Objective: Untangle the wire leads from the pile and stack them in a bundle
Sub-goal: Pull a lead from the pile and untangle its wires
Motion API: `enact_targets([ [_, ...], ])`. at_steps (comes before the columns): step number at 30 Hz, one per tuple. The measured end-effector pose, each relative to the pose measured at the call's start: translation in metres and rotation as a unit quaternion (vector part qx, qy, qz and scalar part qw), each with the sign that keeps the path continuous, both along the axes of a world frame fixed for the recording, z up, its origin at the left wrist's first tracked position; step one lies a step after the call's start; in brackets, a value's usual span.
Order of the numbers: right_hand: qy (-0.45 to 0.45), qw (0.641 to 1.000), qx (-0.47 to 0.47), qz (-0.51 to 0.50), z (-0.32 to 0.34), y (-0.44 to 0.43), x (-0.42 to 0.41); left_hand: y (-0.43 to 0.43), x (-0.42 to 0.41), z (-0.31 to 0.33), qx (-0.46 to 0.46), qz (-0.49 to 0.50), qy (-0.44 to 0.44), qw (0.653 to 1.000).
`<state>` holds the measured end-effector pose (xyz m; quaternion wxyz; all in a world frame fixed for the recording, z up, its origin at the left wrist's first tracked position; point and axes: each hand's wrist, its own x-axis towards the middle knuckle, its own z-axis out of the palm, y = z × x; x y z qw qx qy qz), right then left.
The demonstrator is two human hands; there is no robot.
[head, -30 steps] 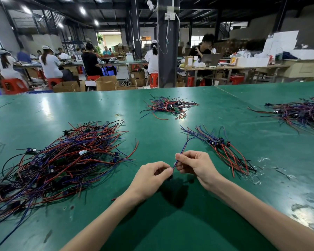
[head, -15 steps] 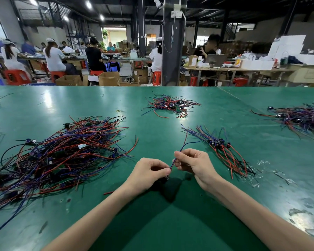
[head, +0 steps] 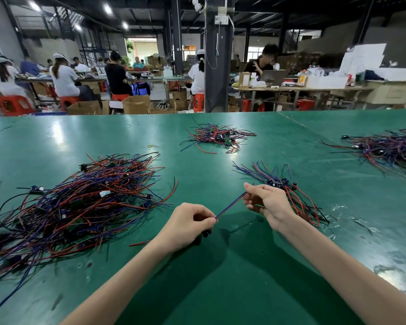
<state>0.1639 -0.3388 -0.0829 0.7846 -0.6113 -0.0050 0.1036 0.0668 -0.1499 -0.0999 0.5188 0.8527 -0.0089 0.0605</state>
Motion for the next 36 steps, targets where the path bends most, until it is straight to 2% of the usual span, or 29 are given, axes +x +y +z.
enact_targets([
  [4, 0.073, 0.997, 0.023, 0.01, 0.0, -0.001, 0.003, 0.003, -0.001, 0.001, 0.038, -0.008, -0.01, 0.999],
  [8, 0.171, 0.978, 0.109, 0.057, -0.001, -0.001, 0.005, 0.003, -0.002, 0.001, 0.081, -0.027, -0.019, 0.996],
  [10, 0.19, 0.971, 0.128, 0.067, -0.001, -0.001, 0.006, 0.003, -0.002, 0.001, 0.09, -0.032, -0.03, 0.995],
  [13, 0.167, 0.978, 0.105, 0.063, -0.002, -0.001, 0.005, 0.001, -0.003, 0.0, 0.078, -0.047, -0.034, 0.995],
  [16, 0.054, 0.998, 0.014, 0.024, -0.006, 0.0, 0.006, -0.002, -0.004, -0.002, 0.076, -0.06, -0.037, 0.995],
  [18, -0.022, 0.999, -0.033, 0.008, -0.006, 0.001, 0.003, -0.004, -0.004, -0.003, 0.078, -0.056, -0.04, 0.995],
  [20, -0.046, 0.998, -0.037, 0.008, -0.004, 0.001, 0.001, -0.003, -0.003, -0.002, 0.075, -0.049, -0.041, 0.995],
  [26, 0.013, 0.997, 0.035, 0.068, 0.01, 0.0, -0.008, 0.004, -0.001, -0.002, 0.111, -0.009, -0.057, 0.992],
  [32, 0.052, 0.968, 0.095, 0.226, 0.009, 0.018, -0.032, 0.011, 0.002, -0.001, 0.136, 0.017, -0.074, 0.988],
  [36, 0.076, 0.967, 0.125, 0.209, 0.008, 0.017, -0.031, 0.009, 0.002, -0.001, 0.159, 0.011, -0.077, 0.984],
])
